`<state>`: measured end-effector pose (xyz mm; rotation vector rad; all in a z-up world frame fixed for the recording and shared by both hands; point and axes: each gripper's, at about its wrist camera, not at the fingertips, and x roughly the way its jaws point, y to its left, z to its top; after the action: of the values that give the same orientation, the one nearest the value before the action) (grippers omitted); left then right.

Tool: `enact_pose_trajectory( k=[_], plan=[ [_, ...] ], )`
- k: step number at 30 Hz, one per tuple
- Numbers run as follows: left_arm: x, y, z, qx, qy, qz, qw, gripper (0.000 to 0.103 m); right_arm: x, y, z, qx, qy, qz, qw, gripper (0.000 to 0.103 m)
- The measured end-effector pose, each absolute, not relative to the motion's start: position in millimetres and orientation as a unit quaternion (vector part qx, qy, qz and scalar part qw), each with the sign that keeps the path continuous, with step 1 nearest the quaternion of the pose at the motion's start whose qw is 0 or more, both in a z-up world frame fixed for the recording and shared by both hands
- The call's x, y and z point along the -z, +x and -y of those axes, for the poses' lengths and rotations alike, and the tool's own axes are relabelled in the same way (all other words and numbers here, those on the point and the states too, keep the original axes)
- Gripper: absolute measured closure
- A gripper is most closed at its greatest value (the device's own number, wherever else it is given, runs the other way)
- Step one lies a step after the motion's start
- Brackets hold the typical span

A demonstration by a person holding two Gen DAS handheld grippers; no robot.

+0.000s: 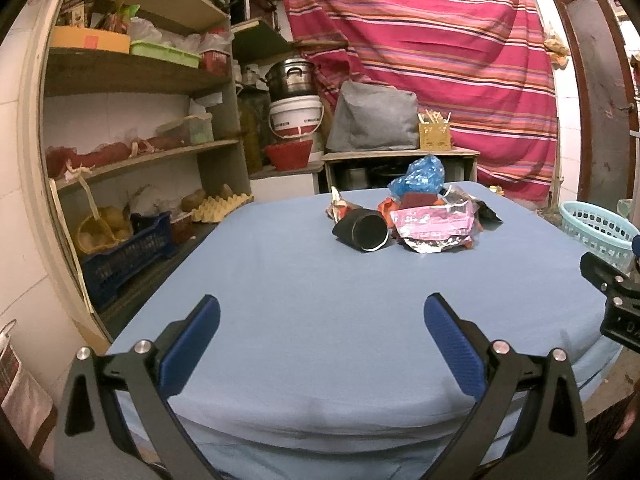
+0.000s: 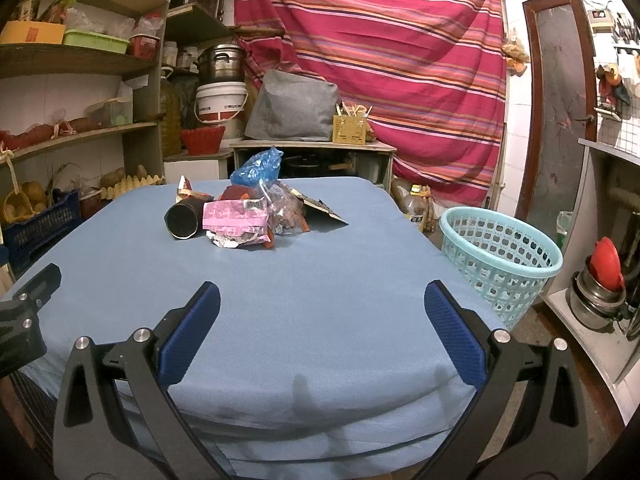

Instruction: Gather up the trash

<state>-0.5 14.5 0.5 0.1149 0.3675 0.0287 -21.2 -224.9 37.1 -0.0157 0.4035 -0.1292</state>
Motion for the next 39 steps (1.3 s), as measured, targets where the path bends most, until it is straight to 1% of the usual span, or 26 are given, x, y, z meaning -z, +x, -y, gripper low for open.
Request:
enact_pose_trajectory(
  k=[12,16,27,33,39],
  plan=[
    [2.9,11.7,-13.8,-0.022,0.055,-0.194,0.979,0.004,-34.7,-11.7,229.1,0.055,0.0,-0.21,0.976,0.004],
    [2.4,14.4,-15.6,-0.022,0.053,-0.194,0.979,0.004,-32.5,-9.7,225.8,0.059,-0.014,-0.215,0.975,0.004],
    [7.1,39.7,-9.7,-0.018,0.061,-0.223,0.973,0.004,-35.1,9.9,238.1,0.079,0.0,-0.224,0.971,0.004],
    [-10.5,68.8,-4.6,-0.024,0.068,-0.22,0.973,0.004,-52.9,34.0,246.2,0.101,-0.002,-0.216,0.971,0.004],
    [-28.7,123.2,-2.1,-0.021,0.064,-0.227,0.972,0.004,-66.0,69.4,253.7,0.096,-0.005,-0.211,0.973,0.004]
  ],
)
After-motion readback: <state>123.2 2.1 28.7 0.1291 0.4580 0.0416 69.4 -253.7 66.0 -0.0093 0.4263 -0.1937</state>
